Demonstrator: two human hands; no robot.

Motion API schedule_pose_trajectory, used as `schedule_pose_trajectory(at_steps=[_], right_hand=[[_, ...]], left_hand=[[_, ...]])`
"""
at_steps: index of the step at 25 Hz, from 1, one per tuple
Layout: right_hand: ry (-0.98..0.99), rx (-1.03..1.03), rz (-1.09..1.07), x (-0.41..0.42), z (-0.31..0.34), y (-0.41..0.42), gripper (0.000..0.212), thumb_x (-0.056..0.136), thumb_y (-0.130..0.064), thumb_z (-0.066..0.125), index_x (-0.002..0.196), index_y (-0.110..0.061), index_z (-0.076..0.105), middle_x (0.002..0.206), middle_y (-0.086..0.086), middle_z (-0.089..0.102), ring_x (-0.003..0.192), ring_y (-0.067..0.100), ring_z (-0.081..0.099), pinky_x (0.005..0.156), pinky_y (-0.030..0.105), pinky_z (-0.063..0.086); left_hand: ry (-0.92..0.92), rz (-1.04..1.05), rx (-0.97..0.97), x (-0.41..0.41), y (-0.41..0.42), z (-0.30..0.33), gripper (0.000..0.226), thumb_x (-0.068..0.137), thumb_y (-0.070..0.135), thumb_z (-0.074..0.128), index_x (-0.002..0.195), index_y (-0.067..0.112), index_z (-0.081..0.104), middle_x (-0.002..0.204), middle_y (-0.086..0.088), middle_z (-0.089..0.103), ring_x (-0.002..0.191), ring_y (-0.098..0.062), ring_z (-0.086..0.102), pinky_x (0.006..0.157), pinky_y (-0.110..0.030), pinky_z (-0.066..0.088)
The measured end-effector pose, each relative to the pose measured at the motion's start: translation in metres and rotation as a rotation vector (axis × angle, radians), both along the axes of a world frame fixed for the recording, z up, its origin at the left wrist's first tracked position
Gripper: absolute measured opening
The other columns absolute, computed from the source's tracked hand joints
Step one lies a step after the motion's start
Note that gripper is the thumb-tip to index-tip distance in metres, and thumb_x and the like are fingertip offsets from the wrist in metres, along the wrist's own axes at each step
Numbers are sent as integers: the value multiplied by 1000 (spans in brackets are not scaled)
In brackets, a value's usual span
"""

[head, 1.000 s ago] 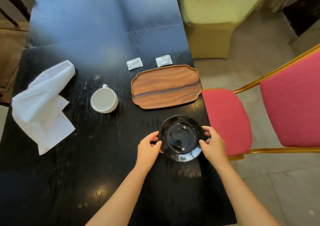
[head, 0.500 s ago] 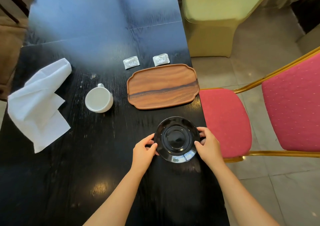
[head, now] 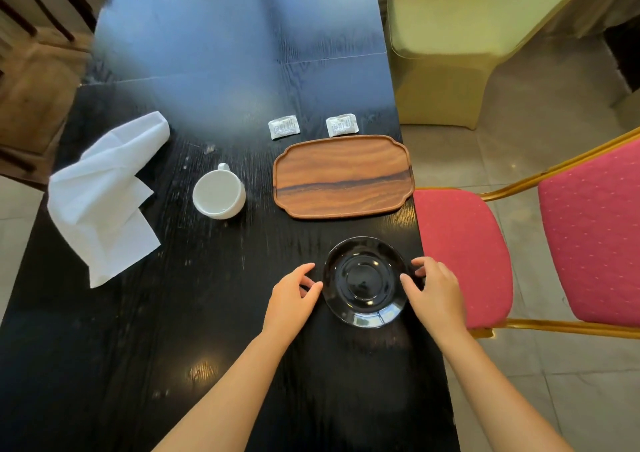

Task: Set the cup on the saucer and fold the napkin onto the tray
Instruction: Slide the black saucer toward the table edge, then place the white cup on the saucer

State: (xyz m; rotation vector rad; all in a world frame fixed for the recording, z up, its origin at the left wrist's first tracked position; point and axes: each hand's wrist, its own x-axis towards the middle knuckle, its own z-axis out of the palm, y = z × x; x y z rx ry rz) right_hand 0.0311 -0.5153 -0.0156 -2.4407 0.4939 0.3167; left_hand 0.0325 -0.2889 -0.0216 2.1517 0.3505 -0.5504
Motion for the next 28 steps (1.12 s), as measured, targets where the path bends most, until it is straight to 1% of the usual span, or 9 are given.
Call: schedule_pose_trajectory(at_steps=[3, 6, 8, 13, 16, 19, 22, 25, 28], right_hand=[[-299, -203, 183, 12, 11, 35, 32, 78, -20, 68, 108, -10, 62, 105, 10, 60, 102, 30, 51, 79, 43, 48], [-415, -261, 426, 39, 9, 92, 53, 75, -23, 72, 124, -14, 55, 124, 15, 55, 117, 33, 50, 87, 48, 49], [-458, -259, 546, 66, 2, 135, 63, 72, -24, 75, 130, -17, 50, 132, 18, 51, 121, 35, 49, 87, 47, 49], [-456, -212, 785, 124, -20, 208, 72, 64, -12, 79, 130, -16, 50, 134, 28, 48, 119, 41, 51, 80, 47, 52], [-439, -190, 804, 141, -34, 226, 67, 63, -7, 79, 125, -13, 55, 127, 31, 52, 110, 42, 57, 74, 46, 55], [-495, -181, 826, 151, -40, 233, 51, 59, -7, 81, 107, -7, 63, 109, 22, 65, 81, 34, 65, 54, 36, 54], [-559, -168, 858, 157, -39, 235, 30, 63, -11, 78, 88, -5, 62, 95, 11, 67, 64, 27, 62, 45, 31, 47], [-624, -154, 910, 158, -40, 229, 27, 65, -13, 77, 86, -6, 61, 94, 10, 68, 62, 26, 62, 45, 31, 48], [-695, -146, 934, 153, -36, 217, 23, 70, -16, 75, 85, -7, 61, 95, 8, 68, 60, 24, 60, 44, 31, 46]], left_hand=[[-262, -47, 249, 1, 27, 11, 34, 88, 26, 60, 121, 21, 56, 100, 9, 57, 88, -6, 57, 72, -20, 46], [-480, -50, 414, 22, 67, 9, 50, 83, 22, 67, 130, 16, 50, 126, -4, 52, 116, -18, 50, 91, -33, 47], [-520, -29, 526, 46, 99, 5, 59, 80, 22, 70, 133, 15, 46, 137, -12, 45, 127, -26, 42, 99, -43, 43], [-497, -125, 646, 88, 157, -13, 54, 75, 22, 75, 124, 13, 55, 143, -17, 39, 133, -33, 35, 95, -51, 44], [-514, -131, 604, 94, 170, -21, 39, 75, 20, 75, 111, 13, 64, 141, -14, 43, 129, -31, 42, 87, -49, 51], [-539, -68, 464, 97, 172, -26, 18, 79, 17, 71, 96, 13, 65, 144, -6, 41, 118, -22, 52, 71, -38, 55], [-562, -22, 349, 98, 172, -30, 9, 80, 15, 70, 86, 10, 64, 144, -4, 39, 118, -18, 54, 76, -31, 52], [-583, -17, 265, 96, 174, -28, 12, 79, 11, 71, 90, 10, 66, 142, -6, 42, 117, -18, 54, 82, -26, 49], [-540, 124, 35, 89, 174, -21, 40, 81, 11, 69, 119, 17, 57, 138, -3, 45, 116, -14, 55, 77, -24, 56]])
